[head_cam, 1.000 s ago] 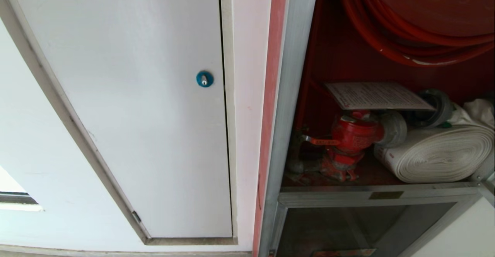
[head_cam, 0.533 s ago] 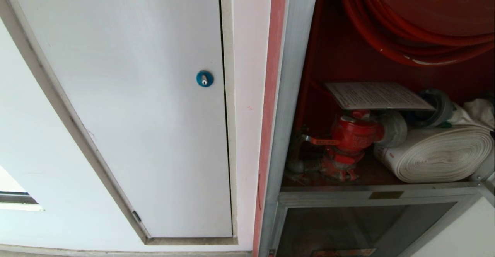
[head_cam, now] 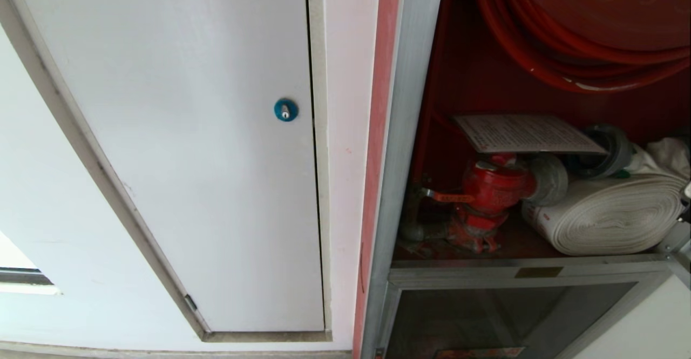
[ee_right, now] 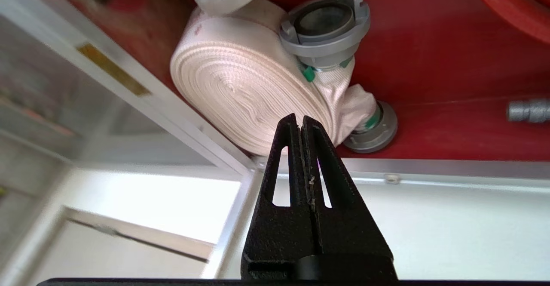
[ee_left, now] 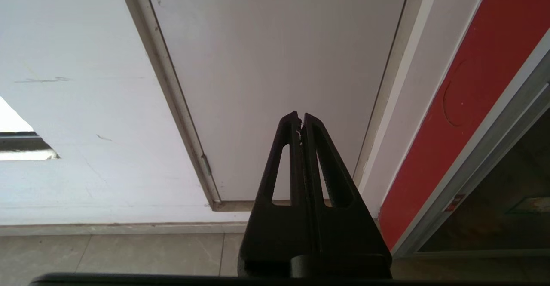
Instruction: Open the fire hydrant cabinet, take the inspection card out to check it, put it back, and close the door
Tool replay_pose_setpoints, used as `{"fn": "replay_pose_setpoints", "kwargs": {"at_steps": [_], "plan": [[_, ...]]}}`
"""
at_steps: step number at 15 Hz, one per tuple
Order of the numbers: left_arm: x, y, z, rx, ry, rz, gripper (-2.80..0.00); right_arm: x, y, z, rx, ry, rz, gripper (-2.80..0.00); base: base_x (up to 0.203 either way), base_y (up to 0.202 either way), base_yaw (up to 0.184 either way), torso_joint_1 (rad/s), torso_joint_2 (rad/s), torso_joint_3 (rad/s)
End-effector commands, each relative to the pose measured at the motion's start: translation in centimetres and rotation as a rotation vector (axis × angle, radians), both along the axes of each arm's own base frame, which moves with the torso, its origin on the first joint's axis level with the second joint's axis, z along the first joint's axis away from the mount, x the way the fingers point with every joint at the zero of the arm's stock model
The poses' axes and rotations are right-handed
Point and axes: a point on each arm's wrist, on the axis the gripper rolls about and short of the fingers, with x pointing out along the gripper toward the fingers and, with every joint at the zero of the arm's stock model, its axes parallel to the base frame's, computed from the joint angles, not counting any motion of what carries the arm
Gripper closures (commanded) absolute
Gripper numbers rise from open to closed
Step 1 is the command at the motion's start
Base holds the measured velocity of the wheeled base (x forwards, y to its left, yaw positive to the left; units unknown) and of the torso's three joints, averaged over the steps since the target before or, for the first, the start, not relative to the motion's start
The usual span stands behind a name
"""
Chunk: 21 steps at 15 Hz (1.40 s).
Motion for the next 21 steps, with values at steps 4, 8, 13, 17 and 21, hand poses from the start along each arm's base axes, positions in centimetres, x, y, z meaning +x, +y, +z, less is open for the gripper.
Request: {"fn": "replay_pose_setpoints", "kwargs": {"at_steps": [4, 8, 13, 17, 21], "plan": [[0.0, 0.0, 0.0, -0.001, 0.001, 0.0, 0.0, 0.4, 0.4, -0.2, -0.04, 0.017, 0.012, 0.0, 0.0, 0.0, 0.0, 0.0, 0.0, 0.0], [0.0, 0.0, 0.0, -0.001, 0.001, 0.0, 0.0, 0.2, 0.5, 0.7, -0.146, 0.01, 0.029, 0.0, 0.0, 0.0, 0.0, 0.0, 0.0, 0.0], [0.0, 0.0, 0.0, 0.001, 0.001, 0.0, 0.0, 1.0, 0.4, 0.3, -0.283, 0.07, 0.047, -2.8, 0.0, 0.0, 0.0, 0.0, 0.0, 0.0], [0.0, 0.0, 0.0, -0.001, 0.001, 0.0, 0.0, 4.0, 0.5, -1.6, -0.289, 0.046, 0.043, -2.8, 0.0, 0.0, 0.0, 0.0, 0.0, 0.0], [0.0, 0.0, 0.0, -0.001, 0.001, 0.0, 0.0, 6.8, 0.6, -2.3, -0.356, 0.047, 0.053, -2.8, 0.0, 0.0, 0.0, 0.0, 0.0, 0.0]]}}
